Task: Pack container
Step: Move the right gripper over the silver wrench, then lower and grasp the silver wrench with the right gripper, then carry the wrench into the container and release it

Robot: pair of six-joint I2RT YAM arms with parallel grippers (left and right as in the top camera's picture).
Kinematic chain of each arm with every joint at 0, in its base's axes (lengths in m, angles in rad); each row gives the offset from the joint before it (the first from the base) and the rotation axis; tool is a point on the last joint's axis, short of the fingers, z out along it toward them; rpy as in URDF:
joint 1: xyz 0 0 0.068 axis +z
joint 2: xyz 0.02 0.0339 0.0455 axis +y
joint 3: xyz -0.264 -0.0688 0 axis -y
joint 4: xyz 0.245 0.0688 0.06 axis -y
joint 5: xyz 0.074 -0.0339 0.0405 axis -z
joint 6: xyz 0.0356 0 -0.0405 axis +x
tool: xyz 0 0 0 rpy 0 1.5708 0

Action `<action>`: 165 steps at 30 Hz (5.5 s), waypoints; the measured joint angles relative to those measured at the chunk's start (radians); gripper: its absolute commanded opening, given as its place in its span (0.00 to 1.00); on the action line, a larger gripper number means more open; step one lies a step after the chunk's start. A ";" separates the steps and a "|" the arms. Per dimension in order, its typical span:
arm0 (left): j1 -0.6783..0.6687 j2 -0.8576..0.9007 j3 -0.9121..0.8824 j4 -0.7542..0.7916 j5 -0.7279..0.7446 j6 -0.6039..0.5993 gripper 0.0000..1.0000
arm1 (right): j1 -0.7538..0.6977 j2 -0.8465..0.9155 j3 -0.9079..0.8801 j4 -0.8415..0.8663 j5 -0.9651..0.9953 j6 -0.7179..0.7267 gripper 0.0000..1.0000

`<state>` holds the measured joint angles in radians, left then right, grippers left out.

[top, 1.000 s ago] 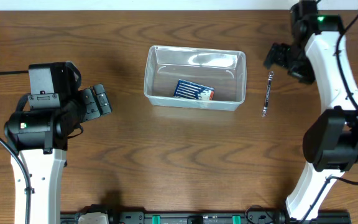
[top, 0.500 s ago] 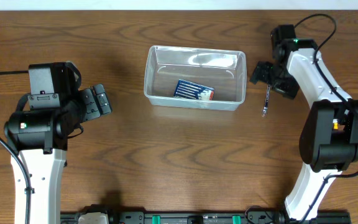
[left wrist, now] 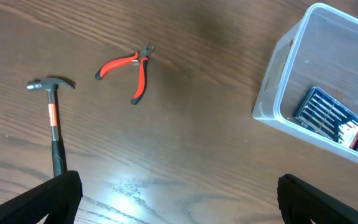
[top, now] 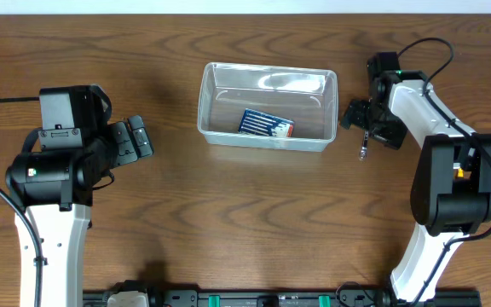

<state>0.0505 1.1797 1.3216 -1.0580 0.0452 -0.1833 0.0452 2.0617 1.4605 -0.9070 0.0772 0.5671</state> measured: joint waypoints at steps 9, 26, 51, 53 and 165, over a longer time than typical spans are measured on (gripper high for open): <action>0.000 0.000 0.000 0.000 0.000 0.000 0.98 | 0.000 0.000 -0.001 0.000 0.022 0.010 0.99; 0.000 0.000 0.000 0.000 0.000 0.000 0.98 | 0.000 0.000 -0.047 0.038 0.055 0.016 0.99; 0.000 0.000 0.000 0.000 0.000 0.000 0.98 | 0.000 0.000 -0.058 0.059 0.055 0.029 0.45; 0.000 0.000 0.000 0.000 0.000 0.000 0.99 | 0.000 0.000 -0.058 0.059 0.055 0.030 0.42; 0.000 -0.002 0.000 -0.001 0.000 0.000 0.98 | 0.195 -0.072 0.903 -0.444 -0.034 -0.803 0.99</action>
<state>0.0505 1.1778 1.3216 -1.0588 0.0452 -0.1833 0.2405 1.9896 2.3634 -1.3510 0.0437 -0.2356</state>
